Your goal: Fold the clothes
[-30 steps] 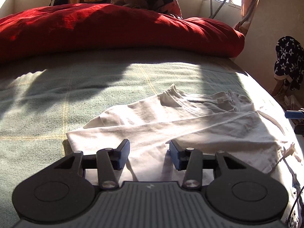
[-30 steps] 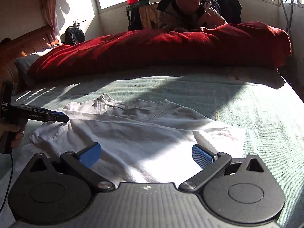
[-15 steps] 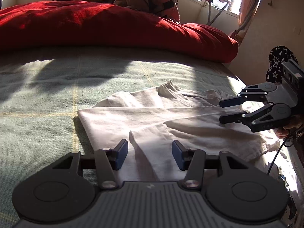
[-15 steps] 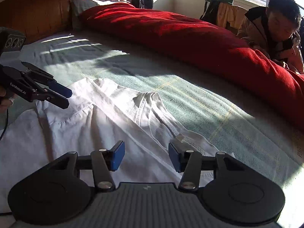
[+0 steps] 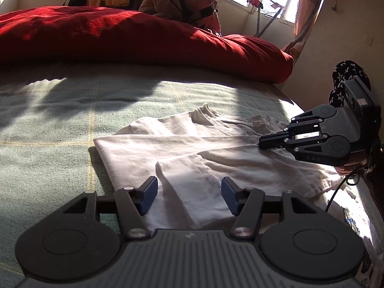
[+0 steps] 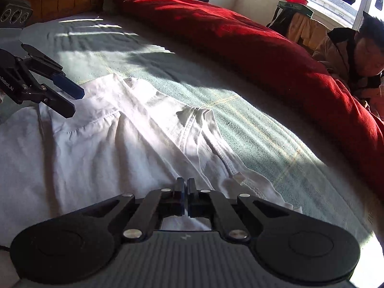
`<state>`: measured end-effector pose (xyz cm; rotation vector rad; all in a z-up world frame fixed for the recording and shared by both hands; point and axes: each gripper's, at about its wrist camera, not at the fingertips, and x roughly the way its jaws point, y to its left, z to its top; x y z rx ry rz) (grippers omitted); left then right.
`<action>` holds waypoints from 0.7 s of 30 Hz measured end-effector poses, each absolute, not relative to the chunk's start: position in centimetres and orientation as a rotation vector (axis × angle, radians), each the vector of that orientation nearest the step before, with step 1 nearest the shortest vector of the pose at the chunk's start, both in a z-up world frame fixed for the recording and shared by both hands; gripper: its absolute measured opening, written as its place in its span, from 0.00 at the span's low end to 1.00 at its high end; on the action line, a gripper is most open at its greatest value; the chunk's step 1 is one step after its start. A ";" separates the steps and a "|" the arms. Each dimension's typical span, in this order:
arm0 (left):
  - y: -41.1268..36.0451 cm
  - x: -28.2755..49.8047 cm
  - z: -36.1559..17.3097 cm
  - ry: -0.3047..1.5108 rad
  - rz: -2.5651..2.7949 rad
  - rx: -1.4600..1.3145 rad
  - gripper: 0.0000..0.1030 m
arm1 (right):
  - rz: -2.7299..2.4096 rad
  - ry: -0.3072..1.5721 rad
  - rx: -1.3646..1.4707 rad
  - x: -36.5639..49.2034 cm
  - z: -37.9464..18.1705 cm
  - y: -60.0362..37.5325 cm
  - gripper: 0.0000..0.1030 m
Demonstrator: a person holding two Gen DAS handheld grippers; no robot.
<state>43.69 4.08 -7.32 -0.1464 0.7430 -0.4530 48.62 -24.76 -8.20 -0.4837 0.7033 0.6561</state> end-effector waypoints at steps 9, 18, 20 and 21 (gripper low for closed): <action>3.5 43.7 -6.5 0.731 -0.456 -0.144 0.57 | 0.606 0.720 -0.292 50.3 -6.8 -26.6 0.03; -0.9 43.5 -6.7 0.750 -0.565 -0.025 0.67 | 0.570 0.841 -0.118 47.9 -6.7 -30.7 0.31; -1.5 44.2 -7.6 0.786 -0.525 0.007 0.67 | 0.513 0.849 -0.109 48.3 -8.0 -31.0 0.31; -1.5 44.6 -7.9 0.787 -0.499 0.016 0.68 | 0.483 0.842 -0.101 48.7 -8.6 -31.1 0.31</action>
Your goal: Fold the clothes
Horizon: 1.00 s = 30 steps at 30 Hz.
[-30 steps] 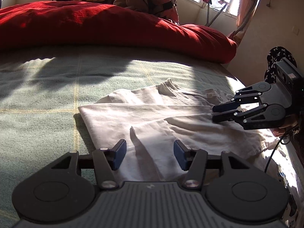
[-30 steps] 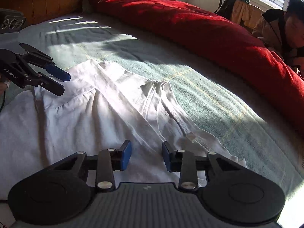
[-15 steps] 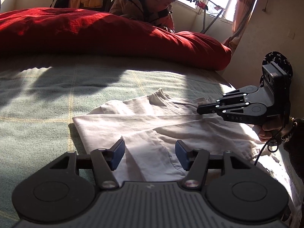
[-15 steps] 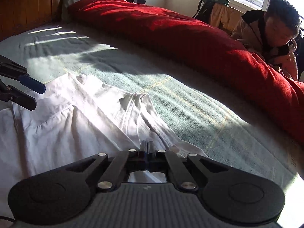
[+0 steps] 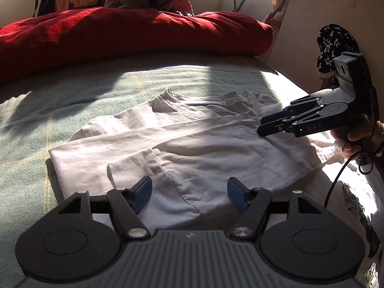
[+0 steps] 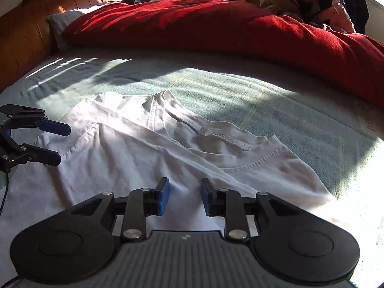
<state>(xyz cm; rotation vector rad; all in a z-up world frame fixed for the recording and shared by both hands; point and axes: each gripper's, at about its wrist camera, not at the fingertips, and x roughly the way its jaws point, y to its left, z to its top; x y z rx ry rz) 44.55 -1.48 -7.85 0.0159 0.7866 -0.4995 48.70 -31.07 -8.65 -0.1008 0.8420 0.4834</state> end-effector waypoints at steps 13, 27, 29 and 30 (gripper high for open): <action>-1.9 43.1 -7.5 0.796 -0.482 0.067 0.70 | 0.402 0.797 0.022 44.7 -5.3 -34.0 0.54; -2.1 31.2 -2.2 0.821 -0.440 0.086 0.89 | 0.207 0.827 0.074 26.2 -2.7 -36.9 0.87; -2.6 28.9 -2.1 0.821 -0.447 0.107 0.92 | 0.176 0.830 0.076 23.9 -3.2 -36.5 0.87; -2.8 27.8 -2.3 0.822 -0.450 0.114 0.92 | 0.160 0.824 0.080 22.6 -3.5 -36.2 0.88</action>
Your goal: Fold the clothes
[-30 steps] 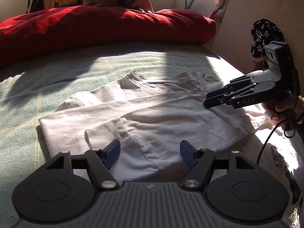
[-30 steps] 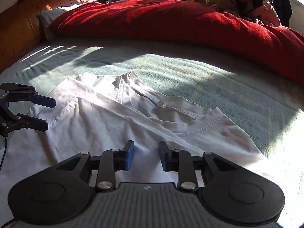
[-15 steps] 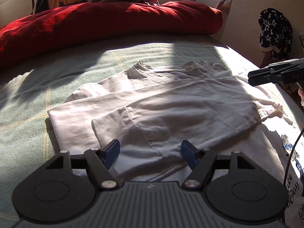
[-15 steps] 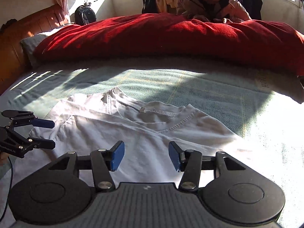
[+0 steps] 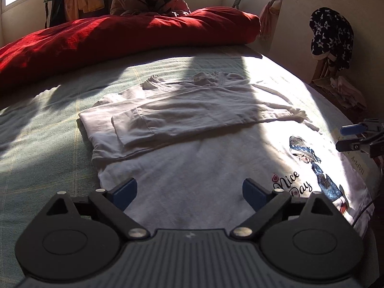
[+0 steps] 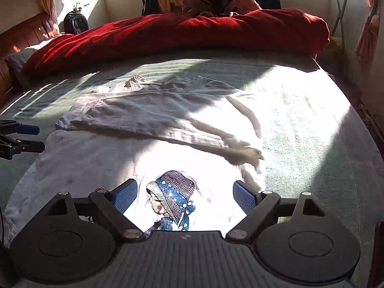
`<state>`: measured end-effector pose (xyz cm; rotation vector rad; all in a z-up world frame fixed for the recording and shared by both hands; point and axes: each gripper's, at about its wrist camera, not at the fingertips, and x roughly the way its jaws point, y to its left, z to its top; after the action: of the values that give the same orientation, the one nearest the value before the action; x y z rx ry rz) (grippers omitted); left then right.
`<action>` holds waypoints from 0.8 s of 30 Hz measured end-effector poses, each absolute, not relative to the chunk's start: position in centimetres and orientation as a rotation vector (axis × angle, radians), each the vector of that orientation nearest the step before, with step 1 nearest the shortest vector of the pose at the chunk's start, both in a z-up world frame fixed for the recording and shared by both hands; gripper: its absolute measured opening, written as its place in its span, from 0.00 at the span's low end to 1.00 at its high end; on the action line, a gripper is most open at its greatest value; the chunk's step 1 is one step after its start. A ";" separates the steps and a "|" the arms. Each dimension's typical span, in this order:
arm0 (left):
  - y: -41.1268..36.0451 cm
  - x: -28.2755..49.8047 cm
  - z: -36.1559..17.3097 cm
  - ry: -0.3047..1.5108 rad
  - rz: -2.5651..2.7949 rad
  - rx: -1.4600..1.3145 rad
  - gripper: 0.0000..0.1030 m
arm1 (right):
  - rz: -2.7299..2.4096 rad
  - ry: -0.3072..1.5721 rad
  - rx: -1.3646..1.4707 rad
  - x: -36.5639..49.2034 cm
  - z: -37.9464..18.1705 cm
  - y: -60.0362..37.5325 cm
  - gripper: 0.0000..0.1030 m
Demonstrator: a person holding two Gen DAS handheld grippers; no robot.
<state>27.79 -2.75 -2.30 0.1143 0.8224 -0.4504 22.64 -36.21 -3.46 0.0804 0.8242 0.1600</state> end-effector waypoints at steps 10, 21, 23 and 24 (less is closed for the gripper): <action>-3.2 19.6 -7.9 0.879 -0.397 0.118 0.92 | 0.139 0.811 0.161 14.0 -6.7 -32.1 0.91; -1.2 15.5 -9.5 0.841 -0.350 0.007 0.99 | 0.106 0.797 0.311 9.1 -10.3 -33.5 1.00; -1.4 15.4 -9.6 0.833 -0.358 0.028 0.99 | 0.106 0.787 0.330 8.8 -10.5 -33.7 1.00; -1.4 15.3 -9.7 0.829 -0.364 0.037 0.99 | 0.109 0.787 0.327 8.8 -10.6 -33.7 1.00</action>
<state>15.30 -1.37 -9.66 0.0366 0.8287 -0.3643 8.82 -33.75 -10.58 0.3271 0.7865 0.1091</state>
